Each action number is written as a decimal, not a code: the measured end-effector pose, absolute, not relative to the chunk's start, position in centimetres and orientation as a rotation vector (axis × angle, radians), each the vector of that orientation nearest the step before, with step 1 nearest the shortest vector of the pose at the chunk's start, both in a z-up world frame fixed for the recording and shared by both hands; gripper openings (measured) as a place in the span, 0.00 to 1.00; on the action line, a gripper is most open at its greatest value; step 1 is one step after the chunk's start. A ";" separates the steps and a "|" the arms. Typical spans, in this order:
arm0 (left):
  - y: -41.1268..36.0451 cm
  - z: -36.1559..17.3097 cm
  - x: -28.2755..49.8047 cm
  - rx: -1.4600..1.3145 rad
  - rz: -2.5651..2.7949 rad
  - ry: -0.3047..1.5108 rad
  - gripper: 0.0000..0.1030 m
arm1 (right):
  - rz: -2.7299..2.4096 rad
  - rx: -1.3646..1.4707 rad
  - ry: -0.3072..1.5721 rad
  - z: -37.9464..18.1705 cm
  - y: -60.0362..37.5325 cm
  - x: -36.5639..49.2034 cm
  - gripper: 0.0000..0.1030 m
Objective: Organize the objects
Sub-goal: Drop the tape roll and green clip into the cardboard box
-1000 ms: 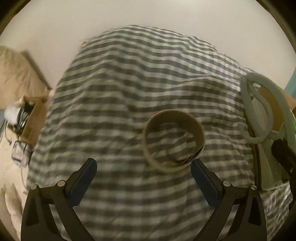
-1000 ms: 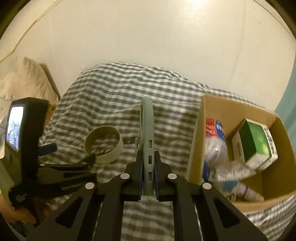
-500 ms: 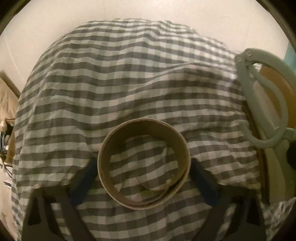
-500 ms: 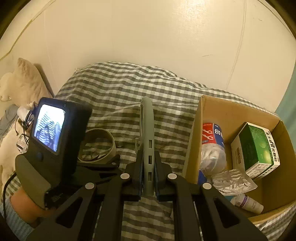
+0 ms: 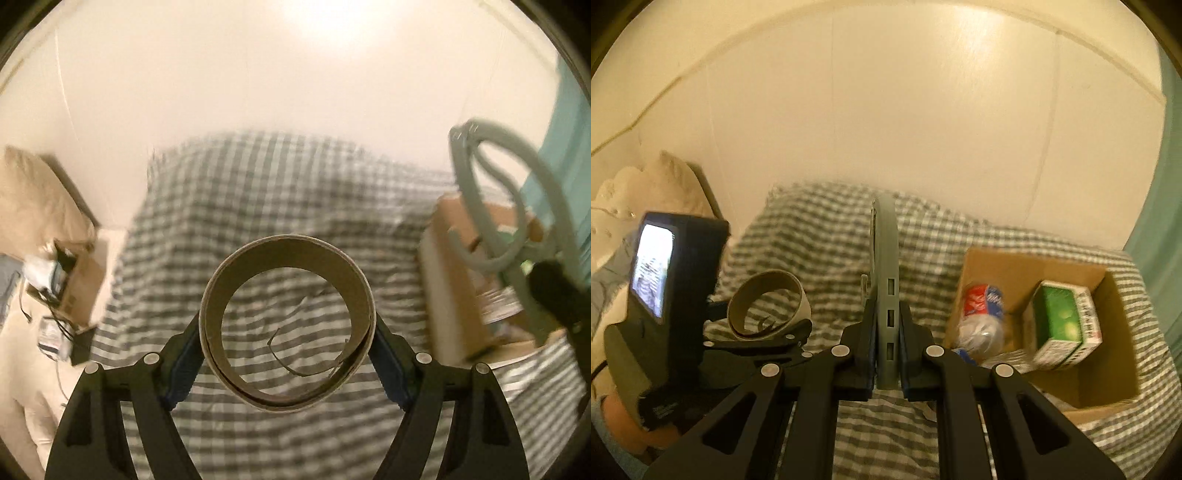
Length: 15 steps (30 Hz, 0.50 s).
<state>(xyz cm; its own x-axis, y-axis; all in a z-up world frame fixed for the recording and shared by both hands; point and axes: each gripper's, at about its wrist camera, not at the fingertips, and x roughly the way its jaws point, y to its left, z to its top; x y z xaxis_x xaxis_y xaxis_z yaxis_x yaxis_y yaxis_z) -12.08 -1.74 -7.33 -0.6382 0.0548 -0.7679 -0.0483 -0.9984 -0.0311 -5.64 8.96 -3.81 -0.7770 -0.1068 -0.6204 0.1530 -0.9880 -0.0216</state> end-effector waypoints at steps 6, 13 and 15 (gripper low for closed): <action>1.2 -0.9 -8.9 -1.169 2.859 0.009 0.80 | -2.889 0.853 0.081 1.1 12.3 -1.6 0.09; 7.1 2.0 -6.2 -1.045 2.833 0.061 0.80 | -2.979 0.785 0.001 3.9 18.9 1.8 0.09; 8.8 1.7 -6.1 -1.035 2.813 0.091 0.80 | -3.002 0.790 -0.034 4.0 21.0 2.1 0.09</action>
<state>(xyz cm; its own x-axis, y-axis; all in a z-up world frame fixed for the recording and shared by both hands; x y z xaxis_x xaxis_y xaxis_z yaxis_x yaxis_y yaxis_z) -6.14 8.77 1.68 -0.7528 0.1131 -0.6484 -0.1546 -0.9879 0.0072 2.15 21.00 3.96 -0.8698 -0.0412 -0.4918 0.0299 -0.9991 0.0308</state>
